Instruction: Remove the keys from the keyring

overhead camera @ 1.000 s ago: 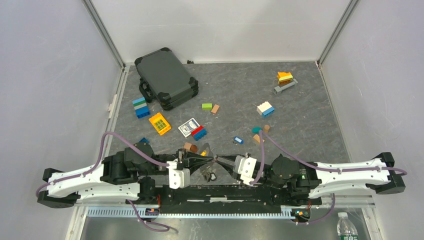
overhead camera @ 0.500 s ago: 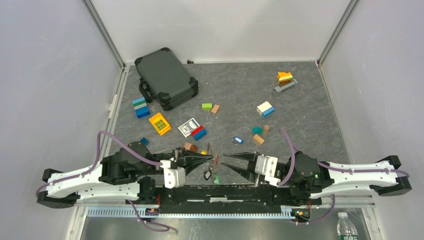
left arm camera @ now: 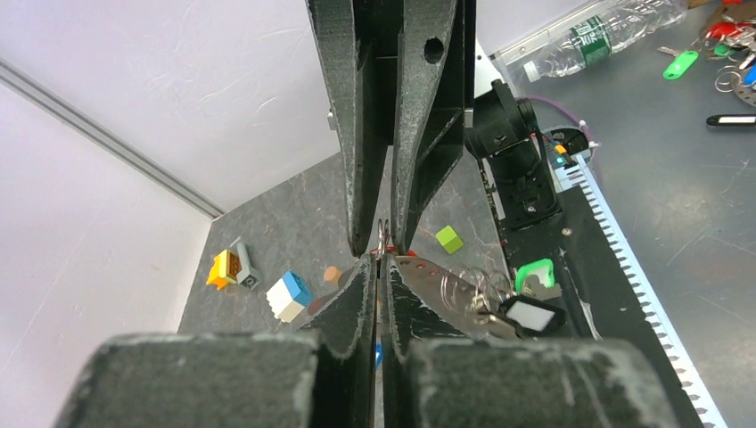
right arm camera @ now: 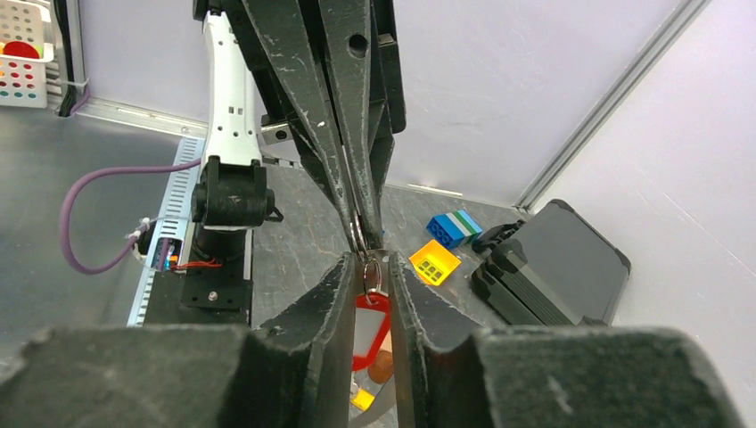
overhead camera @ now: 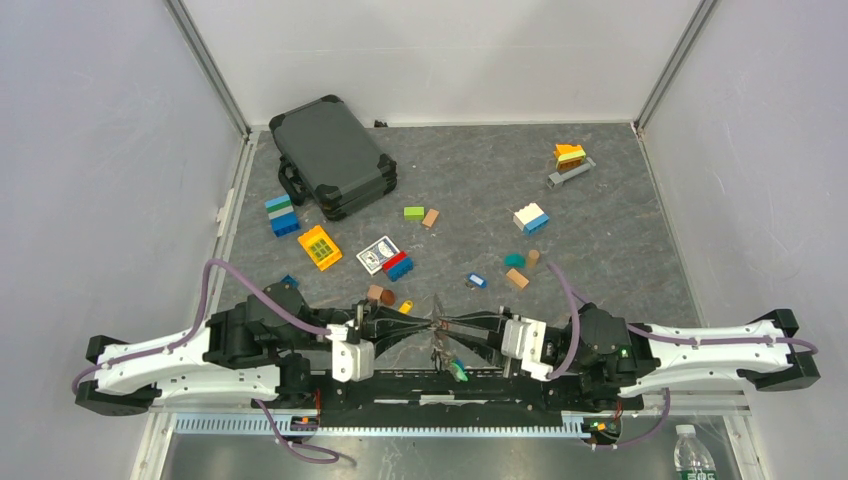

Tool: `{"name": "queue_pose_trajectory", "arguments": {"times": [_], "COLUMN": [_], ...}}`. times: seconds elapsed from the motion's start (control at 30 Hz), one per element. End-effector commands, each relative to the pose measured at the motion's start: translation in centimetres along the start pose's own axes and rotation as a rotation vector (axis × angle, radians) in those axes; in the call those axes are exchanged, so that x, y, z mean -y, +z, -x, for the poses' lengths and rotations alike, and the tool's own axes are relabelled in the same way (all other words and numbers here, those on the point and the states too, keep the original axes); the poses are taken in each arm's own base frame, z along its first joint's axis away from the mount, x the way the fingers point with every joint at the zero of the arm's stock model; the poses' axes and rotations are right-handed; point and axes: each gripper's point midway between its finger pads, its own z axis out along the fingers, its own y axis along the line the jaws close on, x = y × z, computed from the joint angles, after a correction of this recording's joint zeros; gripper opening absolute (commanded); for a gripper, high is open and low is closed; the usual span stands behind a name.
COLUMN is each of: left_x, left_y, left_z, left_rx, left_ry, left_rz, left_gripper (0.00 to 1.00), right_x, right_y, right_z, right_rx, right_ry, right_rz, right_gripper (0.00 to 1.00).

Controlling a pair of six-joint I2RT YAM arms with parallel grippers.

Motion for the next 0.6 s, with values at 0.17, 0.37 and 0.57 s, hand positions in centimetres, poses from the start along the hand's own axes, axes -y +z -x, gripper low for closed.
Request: {"name": "queue_pose_trajectory", "arguments": {"times": [0.17,0.37,0.57], "left_x": [-0.59,-0.47,-0.63], "left_y": [0.16,0.26,0.18], "left_z": [2.48,2.34,1.85], "left_rx": [0.103,0.102,0.072], "left_ry": [-0.020,-0.025,-0.024], "left_rz": [0.016,0.014,0.022], "left_gripper": [0.02,0.02,0.03], "right_x": [-0.11,-0.23,-0.43], "right_y": [0.36,0.42,0.58], "right_z": [1.18,1.35,1.58], "right_rx": [0.049,0.059,0.034], "right_ry": [-0.005,0.002,0.001], "right_rz": [0.014,0.018,0.045], "right_gripper": [0.17,0.04,0.00]}}
